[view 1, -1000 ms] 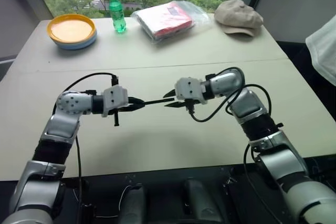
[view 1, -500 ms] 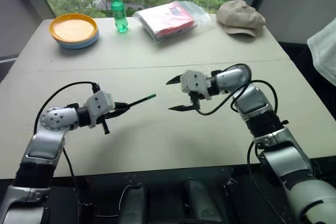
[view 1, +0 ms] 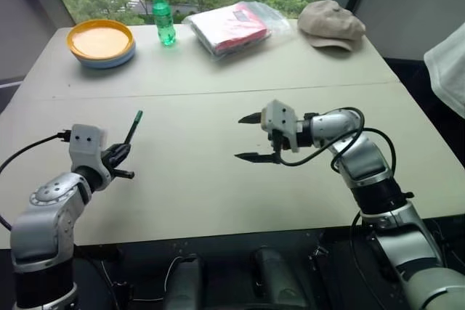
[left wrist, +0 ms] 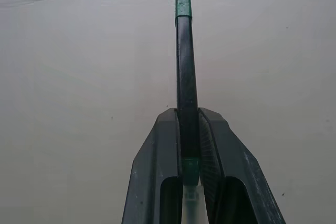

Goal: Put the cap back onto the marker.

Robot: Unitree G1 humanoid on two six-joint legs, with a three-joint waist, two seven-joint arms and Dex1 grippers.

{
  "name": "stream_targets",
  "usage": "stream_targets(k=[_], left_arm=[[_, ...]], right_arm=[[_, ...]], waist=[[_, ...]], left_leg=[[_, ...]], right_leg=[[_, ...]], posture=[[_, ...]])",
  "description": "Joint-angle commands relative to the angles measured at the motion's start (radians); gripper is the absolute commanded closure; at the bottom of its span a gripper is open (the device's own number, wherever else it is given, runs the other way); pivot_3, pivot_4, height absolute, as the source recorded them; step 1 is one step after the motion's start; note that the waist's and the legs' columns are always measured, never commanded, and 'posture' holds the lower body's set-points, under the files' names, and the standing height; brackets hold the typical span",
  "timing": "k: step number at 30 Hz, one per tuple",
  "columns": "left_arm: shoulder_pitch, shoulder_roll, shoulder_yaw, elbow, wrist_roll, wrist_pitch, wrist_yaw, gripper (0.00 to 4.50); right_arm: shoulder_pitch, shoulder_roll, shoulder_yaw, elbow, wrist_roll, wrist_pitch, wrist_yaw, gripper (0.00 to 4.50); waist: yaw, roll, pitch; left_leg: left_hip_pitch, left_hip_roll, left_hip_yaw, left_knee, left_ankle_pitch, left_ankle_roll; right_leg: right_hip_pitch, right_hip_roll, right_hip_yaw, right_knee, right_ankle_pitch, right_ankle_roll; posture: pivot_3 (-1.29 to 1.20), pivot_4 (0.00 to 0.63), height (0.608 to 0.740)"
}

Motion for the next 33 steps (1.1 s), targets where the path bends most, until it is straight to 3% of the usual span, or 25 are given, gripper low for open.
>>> stream_targets(k=[1, 6, 14, 17, 22, 23, 33], left_arm=[[0.01, -0.045, 0.056, -0.072, -0.013, 0.087, 0.086, 4.5], [0.0, -0.098, 0.089, -0.072, -0.023, 0.154, 0.151, 4.5], [-0.023, -0.081, 0.078, -0.037, -0.03, 0.141, 0.165, 4.5], [-0.019, -0.086, 0.073, -0.043, -0.037, 0.141, 0.166, 3.12], [-0.013, -0.097, 0.073, -0.064, -0.049, 0.145, 0.175, 0.43], [-0.015, -0.102, 0.076, -0.072, -0.052, 0.149, 0.18, 0.07], [-0.001, -0.198, 0.104, -0.379, -0.05, 0.229, 0.306, 0.07]], right_arm=[[0.005, -0.01, -0.022, -0.047, 0.025, 0.012, -0.021, 0.06], [0.015, -0.004, -0.014, -0.064, 0.035, 0.023, -0.037, 0.06], [0.012, -0.019, -0.018, -0.111, 0.097, 0.079, -0.01, 0.06], [0.013, -0.031, -0.019, -0.121, 0.11, 0.09, -0.006, 0.0], [0.008, -0.043, -0.019, -0.121, 0.117, 0.092, -0.007, 0.0], [0.007, -0.045, -0.02, -0.121, 0.119, 0.093, -0.006, 0.0], [-0.054, -0.097, -0.051, -0.123, 0.217, 0.145, 0.079, 0.0]], waist=[[0.002, 0.0, 0.0], [0.003, -0.001, 0.0], [0.003, -0.001, 0.0], [0.003, -0.001, 0.0], [0.003, -0.001, 0.0], [0.003, -0.001, 0.0], [0.002, -0.001, 0.0]], left_leg=[[0.0, 0.0, 0.0, 0.0, 0.0, 0.0], [0.0, 0.0, 0.0, 0.0, 0.0, 0.0], [0.0, 0.0, 0.0, 0.0, 0.0, 0.0], [0.0, 0.0, 0.0, 0.0, 0.0, 0.0], [0.0, 0.0, 0.0, 0.0, 0.0, 0.0], [0.0, 0.0, 0.0, 0.0, 0.0, 0.0], [0.0, 0.0, 0.0, 0.0, 0.0, 0.0]], right_leg=[[0.0, 0.0, 0.0, 0.0, 0.0, 0.0], [0.0, 0.0, 0.0, 0.0, 0.0, 0.0], [0.0, 0.0, 0.0, 0.0, 0.0, 0.0], [0.0, 0.0, 0.0, 0.0, 0.0, 0.0], [0.0, 0.0, 0.0, -0.001, 0.0, 0.0], [0.0, 0.0, 0.0, -0.001, 0.0, 0.0], [0.001, 0.0, 0.0, -0.001, 0.0, 0.0]], posture=[[0.0, 0.15, 0.74], [0.0, 0.15, 0.74], [0.0, 0.15, 0.74], [0.0, 0.15, 0.74], [0.0, 0.15, 0.74], [0.0, 0.15, 0.74], [0.0, 0.15, 0.74]])
